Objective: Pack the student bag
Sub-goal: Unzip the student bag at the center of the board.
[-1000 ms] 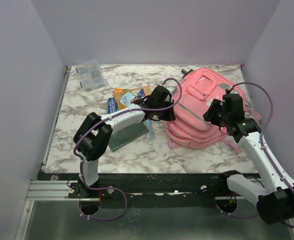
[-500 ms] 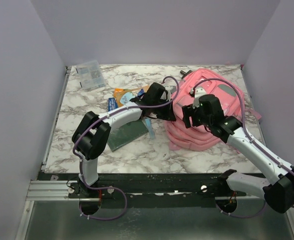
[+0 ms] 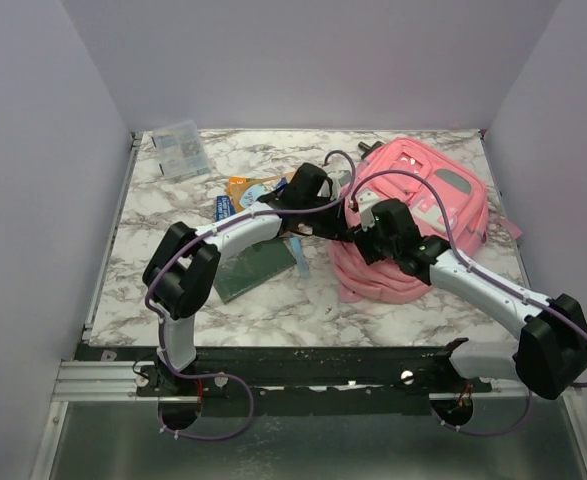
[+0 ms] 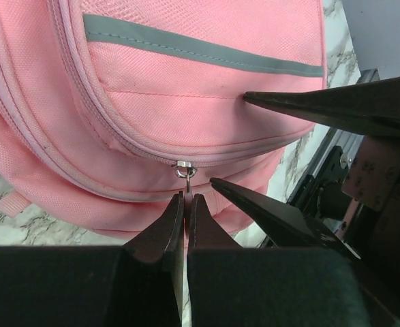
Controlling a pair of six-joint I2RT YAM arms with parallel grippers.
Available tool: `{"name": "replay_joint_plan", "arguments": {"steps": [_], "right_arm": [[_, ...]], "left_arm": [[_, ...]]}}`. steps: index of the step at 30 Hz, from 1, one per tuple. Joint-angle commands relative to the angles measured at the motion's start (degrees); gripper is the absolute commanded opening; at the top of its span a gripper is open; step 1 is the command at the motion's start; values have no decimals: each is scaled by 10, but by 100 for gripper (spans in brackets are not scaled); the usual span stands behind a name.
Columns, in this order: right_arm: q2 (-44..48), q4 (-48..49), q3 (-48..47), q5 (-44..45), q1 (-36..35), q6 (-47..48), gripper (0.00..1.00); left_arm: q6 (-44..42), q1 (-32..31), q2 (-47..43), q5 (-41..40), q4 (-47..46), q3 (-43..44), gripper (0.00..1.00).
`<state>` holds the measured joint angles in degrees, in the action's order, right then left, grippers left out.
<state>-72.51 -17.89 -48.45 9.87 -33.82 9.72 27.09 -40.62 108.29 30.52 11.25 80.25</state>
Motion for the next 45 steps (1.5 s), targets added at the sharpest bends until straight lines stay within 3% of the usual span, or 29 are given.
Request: {"name": "replay_joint_plan", "arguments": {"steps": [1,7,8,12,15,19,25,29,34,36,41,42,45], "right_arm": [[2,65,32,64,-5,4,53],[16,48,36,110,-5,7,3],[19,42,37,112,-5,8,1],[36,19,42,124,-6,10,0],[48,10,47,130,-6,14,1],[53,6,50,125,-6,10,1],[66,16,51,95,-8,5,1],[83,10,50,108,-8,15,1],[80,33,51,148,-8,-27,1],[66,28,38,161,-8,-42,1],[32,16,10,184,-7,-61,34],[24,11,5,186,-8,-58,40],[4,-7,-7,185,-8,-49,50]], "left_arm": [[10,4,-21,41,-23,8,0],[17,4,-23,-10,-5,13,0],[17,4,-25,-42,14,17,0],[22,10,-31,-199,82,38,0],[25,26,-29,-253,110,58,0],[5,44,4,-206,124,117,0],[-16,47,129,-140,224,313,0],[-11,56,141,-180,230,330,0],[-5,66,152,-122,232,353,0],[-1,66,135,-111,232,341,11],[18,67,46,-118,226,260,50],[28,66,15,-118,216,235,62],[50,66,-76,-103,178,139,78]]}}
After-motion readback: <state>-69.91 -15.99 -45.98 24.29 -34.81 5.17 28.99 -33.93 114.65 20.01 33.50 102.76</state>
